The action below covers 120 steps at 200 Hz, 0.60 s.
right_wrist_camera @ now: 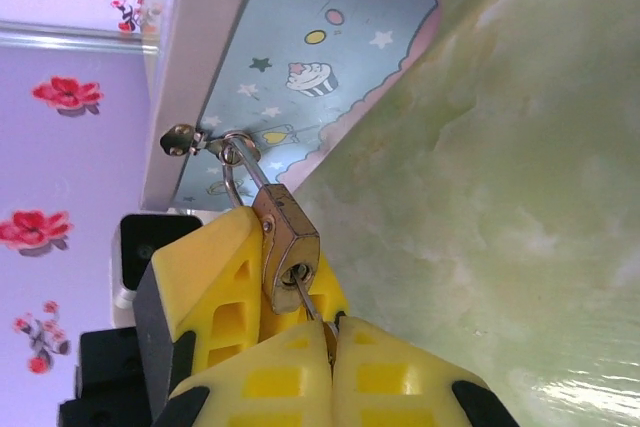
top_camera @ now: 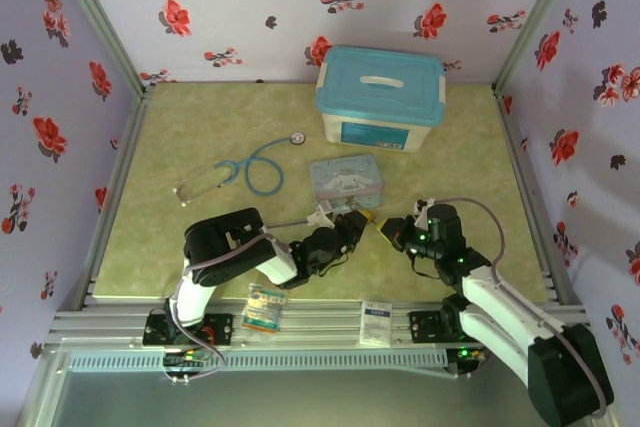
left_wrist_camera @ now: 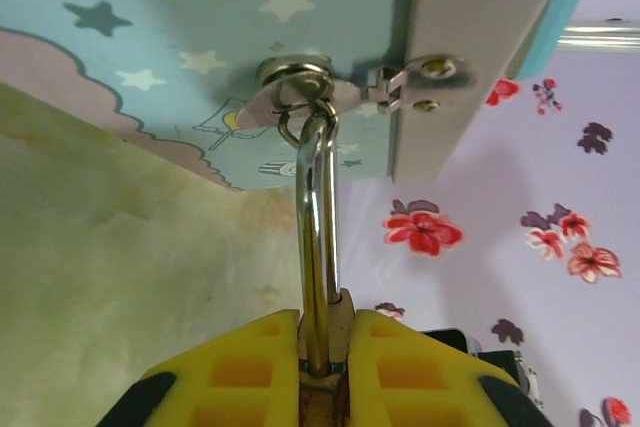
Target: Unlock a padlock with a key
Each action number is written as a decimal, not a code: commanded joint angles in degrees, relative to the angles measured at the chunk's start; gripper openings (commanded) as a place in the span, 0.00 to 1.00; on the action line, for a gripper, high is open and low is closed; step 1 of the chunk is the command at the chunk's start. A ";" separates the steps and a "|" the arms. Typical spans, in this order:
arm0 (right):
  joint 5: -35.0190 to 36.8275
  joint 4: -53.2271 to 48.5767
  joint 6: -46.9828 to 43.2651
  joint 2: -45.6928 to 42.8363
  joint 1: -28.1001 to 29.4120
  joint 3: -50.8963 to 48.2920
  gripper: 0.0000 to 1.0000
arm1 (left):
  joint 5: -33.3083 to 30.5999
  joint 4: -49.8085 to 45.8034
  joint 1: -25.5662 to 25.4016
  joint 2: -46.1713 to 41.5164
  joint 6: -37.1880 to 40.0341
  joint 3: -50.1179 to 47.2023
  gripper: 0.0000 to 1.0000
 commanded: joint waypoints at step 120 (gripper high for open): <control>1.69 -2.48 -15.54 -3.81 -0.09 4.49 0.00 | 9.39 4.80 -3.03 -2.38 0.17 2.17 0.00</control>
